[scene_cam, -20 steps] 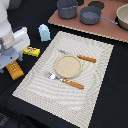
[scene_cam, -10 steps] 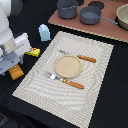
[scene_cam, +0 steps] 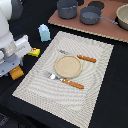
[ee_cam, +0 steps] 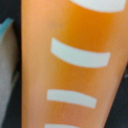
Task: Place the bread, butter, and milk from the table onto the serving area.
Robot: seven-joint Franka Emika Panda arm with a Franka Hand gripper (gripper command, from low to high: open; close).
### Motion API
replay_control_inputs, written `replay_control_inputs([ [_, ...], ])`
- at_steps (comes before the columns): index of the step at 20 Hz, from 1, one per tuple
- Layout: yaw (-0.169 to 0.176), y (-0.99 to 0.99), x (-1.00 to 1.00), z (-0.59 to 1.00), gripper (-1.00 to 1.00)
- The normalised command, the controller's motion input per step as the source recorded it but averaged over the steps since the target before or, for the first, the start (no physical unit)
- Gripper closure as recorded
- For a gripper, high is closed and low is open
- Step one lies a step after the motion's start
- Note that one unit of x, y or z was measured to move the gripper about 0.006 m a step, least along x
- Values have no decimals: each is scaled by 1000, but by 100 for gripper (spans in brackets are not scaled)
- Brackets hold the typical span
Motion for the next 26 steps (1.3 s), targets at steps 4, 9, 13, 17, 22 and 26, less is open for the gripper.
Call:
replay_control_inputs([
  [4,2,-52,34,-74,100],
  [9,-2,-183,-432,838,100],
  [13,-7,-18,-78,1000,100],
  [17,-9,-1,314,1000,100],
  [22,-13,124,849,880,100],
  [26,0,302,1000,799,100],
])
